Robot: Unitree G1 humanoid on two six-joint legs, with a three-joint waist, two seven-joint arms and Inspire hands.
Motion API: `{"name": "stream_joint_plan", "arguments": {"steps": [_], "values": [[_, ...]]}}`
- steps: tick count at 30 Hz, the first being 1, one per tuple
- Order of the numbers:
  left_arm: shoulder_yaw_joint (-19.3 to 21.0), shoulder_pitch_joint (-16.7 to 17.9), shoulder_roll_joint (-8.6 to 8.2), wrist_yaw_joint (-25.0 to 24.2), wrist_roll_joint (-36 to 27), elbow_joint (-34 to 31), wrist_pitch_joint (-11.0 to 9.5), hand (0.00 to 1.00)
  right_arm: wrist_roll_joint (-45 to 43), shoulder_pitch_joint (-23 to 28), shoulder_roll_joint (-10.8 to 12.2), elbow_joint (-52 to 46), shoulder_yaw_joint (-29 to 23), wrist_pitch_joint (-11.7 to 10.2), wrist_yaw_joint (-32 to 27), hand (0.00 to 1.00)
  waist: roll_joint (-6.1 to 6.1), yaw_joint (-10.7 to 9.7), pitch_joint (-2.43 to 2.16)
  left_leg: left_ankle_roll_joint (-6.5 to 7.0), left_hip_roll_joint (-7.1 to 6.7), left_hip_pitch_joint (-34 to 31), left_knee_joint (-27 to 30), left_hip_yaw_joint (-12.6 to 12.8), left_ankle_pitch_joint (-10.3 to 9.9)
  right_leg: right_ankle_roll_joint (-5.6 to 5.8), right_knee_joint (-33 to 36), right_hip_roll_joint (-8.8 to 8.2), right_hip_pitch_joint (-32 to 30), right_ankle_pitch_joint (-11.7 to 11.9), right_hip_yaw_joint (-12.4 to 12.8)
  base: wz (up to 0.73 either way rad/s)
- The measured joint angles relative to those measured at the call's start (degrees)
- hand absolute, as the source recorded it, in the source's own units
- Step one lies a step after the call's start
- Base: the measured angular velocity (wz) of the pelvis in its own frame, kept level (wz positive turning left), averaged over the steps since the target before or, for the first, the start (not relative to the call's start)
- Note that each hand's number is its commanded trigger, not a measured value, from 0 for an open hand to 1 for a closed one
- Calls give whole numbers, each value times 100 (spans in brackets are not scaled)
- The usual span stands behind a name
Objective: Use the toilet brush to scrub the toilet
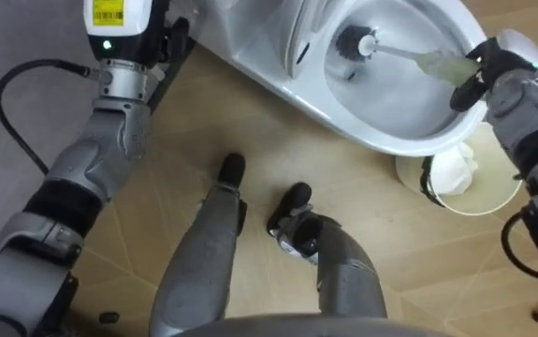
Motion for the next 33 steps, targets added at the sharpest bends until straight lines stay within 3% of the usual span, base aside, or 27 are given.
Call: {"name": "stream_joint_plan", "arguments": {"steps": [4, 7, 10, 12, 13, 15, 17, 20, 22, 23, 26, 31, 33], "values": [[-50, -60, -10, -132, 5, -8, 164, 0, -115, 16, -16, -14, -10, 2, 83, 100, 14, -50, -7, 10, -20, -1, 20, -1, 1, 24, 37, -20, 4, 18, 0, 2], [-191, -88, -77, -364, -18, 137, 240, 0, -561, 217, 68, -66, 49, -9, 126, 100, 176, 10, -13, 21, -24, 107, 67, -106, 3, 34, -70, 21, 218, 64, -91, 10], [-365, -135, -237, -622, -26, 219, 360, 0, -1233, 482, 316, -188, 437, 112, 210, 100, 432, 137, -80, 19, -26, 199, 7, -134, -22, 82, -197, 32, 347, 89, -153, 3], [-326, -77, -440, -689, -51, 228, 413, 0, -1690, 721, 581, -336, 498, 476, 151, 100, 610, 198, -130, 31, -45, 213, -49, -122, -5, 95, -221, 38, 336, 105, -135, 0], [-314, 0, -473, -688, -52, 228, 429, 0, -1796, 799, 602, -395, 498, 532, 124, 100, 643, 198, -148, 55, -50, 233, -63, -117, 10, 90, -221, 45, 349, 107, -126, 0], [-271, 208, -592, -687, -50, 215, 498, 0, -2099, 1145, 607, -795, 494, 736, 111, 100, 822, 183, -231, 60, -21, 370, -106, -109, -3, 113, -417, 145, 541, 153, -97, -7], [-196, 391, -680, -668, -70, 214, 507, 0, -2530, 1507, 603, -1411, 493, 983, 121, 100, 904, 165, -292, 53, -3, 464, -210, -92, -8, 107, -586, 209, 642, 200, -93, -13], [-3, 649, -684, -614, -266, -65, 527, 0, -3010, 1987, 593, -2552, 492, 1465, 327, 100, 908, 92, -315, 12, 46, 495, -291, -58, -25, 75, -612, 231, 642, 193, -65, -7], [11, 786, -655, -482, -444, -160, 527, 0, -3377, 2284, 590, -3127, 492, 1663, 492, 100, 869, 27, -376, -18, 80, 496, -322, -56, -24, 41, -678, 263, 638, 193, -70, 0], [42, 865, -651, -433, -465, -183, 530, 0, -3556, 2487, 589, -3431, 491, 1783, 624, 100, 848, 13, -436, -39, 100, 512, -370, -55, -17, 24, -730, 299, 655, 207, -60, 0], [182, 1052, -668, -365, -462, -242, 531, 0, -4059, 2849, 591, -4207, 489, 2048, 1019, 100, 833, -57, -466, -69, 154, 567, -376, 4, -38, 1, -792, 349, 731, 202, -49, -2], [189, 1097, -612, -180, -459, -228, 547, 0, -4333, 2747, 576, -4276, 491, 2054, 1371, 100, 755, -139, -477, -93, 210, 583, -388, 72, -57, -23, -832, 399, 751, 201, -16, -3], [126, 1029, -565, -97, -461, -133, 507, 0, -4120, 2433, 583, -3645, 495, 1764, 1217, 100, 666, -114, -448, -93, 207, 622, -405, 85, -55, -25, -799, 398, 758, 200, 17, 0]]}}
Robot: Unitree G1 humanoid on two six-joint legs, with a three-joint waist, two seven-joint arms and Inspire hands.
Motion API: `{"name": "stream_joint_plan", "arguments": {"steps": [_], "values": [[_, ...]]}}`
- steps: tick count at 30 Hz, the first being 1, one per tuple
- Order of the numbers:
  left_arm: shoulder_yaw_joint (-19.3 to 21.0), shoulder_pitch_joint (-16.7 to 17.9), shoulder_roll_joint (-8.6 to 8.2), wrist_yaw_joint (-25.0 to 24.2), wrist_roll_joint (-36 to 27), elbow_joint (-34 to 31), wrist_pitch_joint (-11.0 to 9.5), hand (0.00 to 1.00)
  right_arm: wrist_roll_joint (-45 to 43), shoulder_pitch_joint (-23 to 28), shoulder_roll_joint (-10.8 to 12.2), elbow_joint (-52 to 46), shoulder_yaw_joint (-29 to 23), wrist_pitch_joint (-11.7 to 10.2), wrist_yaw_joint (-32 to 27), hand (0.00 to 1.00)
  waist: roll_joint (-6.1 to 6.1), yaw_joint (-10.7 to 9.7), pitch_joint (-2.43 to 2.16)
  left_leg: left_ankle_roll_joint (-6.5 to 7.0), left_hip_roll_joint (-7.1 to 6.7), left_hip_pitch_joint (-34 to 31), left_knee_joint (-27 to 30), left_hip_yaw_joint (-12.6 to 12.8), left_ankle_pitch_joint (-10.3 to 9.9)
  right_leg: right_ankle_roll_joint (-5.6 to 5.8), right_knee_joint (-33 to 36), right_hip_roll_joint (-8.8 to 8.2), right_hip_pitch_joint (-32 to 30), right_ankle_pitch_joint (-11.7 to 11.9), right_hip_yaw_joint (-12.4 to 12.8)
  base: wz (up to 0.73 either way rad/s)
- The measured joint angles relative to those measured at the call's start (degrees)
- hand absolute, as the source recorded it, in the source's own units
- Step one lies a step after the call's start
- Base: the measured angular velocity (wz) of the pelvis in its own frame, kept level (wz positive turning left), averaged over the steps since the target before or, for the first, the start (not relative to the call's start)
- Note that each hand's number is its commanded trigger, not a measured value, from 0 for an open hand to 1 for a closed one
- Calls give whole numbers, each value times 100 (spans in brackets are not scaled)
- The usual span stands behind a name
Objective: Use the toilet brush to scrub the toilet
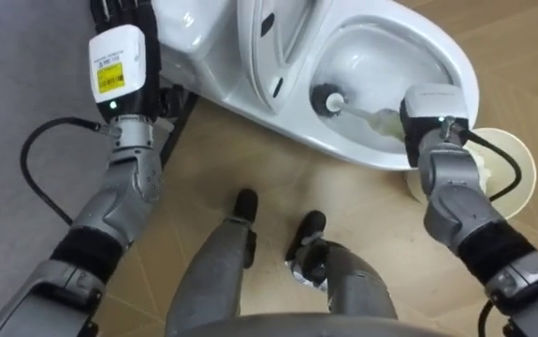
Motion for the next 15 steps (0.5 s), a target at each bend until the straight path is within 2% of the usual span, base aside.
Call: {"name": "stream_joint_plan", "arguments": {"steps": [1, 2, 3, 4, 6, 10, 12, 15], "values": [[-34, -18, 33, 35, 6, 24, -4, 0, 158, -132, 7, 217, 3, -103, -93, 100, -24, -2, 9, 0, 0, 0, 12, -1, 0, -2, 11, -2, 2, -2, -3, 0], [-105, -70, 114, 72, 3, 27, -14, 0, 567, -385, -18, 672, 4, -324, -295, 100, -87, -6, 42, 0, 4, 0, 6, 0, 0, -5, 29, -2, 2, -4, -4, 0], [-198, -184, 197, 90, 1, 91, -26, 0, 1097, -672, -37, 1176, -21, -557, -508, 100, -173, 0, 95, -3, 7, 3, 11, 2, 3, -14, 63, -8, -2, -10, -6, 0], [-242, -238, 242, 112, 5, 126, -28, 0, 1336, -820, -29, 1402, -51, -672, -581, 100, -221, -1, 124, -6, 5, 0, 13, 2, 6, -20, 94, -17, -14, -21, -7, 4], [-312, -359, 396, 233, 17, 116, -79, 0, 2286, -1303, -27, 2136, -263, -1086, -824, 100, -406, -11, 231, -11, -26, -22, 10, -6, 28, -37, 217, -82, -82, -61, -39, 7], [-219, -477, 396, 325, 324, 107, -102, 0, 2707, -1830, -126, 2608, -758, -1334, -1167, 100, -535, -29, 293, 1, -24, -181, 56, -18, 74, -38, 335, -136, -258, -74, -41, 3], [-142, -547, 362, 345, 526, 112, -105, 0, 2636, -2003, -396, 2637, -768, -1484, -1187, 100, -596, -9, 324, 16, -42, -269, 120, -5, 97, -40, 416, -177, -369, -81, -26, 0], [-107, -576, 344, 318, 565, 123, -90, 0, 2348, -2028, -417, 2623, -771, -1522, -1235, 100, -605, -26, 326, 19, -42, -285, 162, -7, 95, -34, 418, -176, -367, -76, -30, 0]]}}
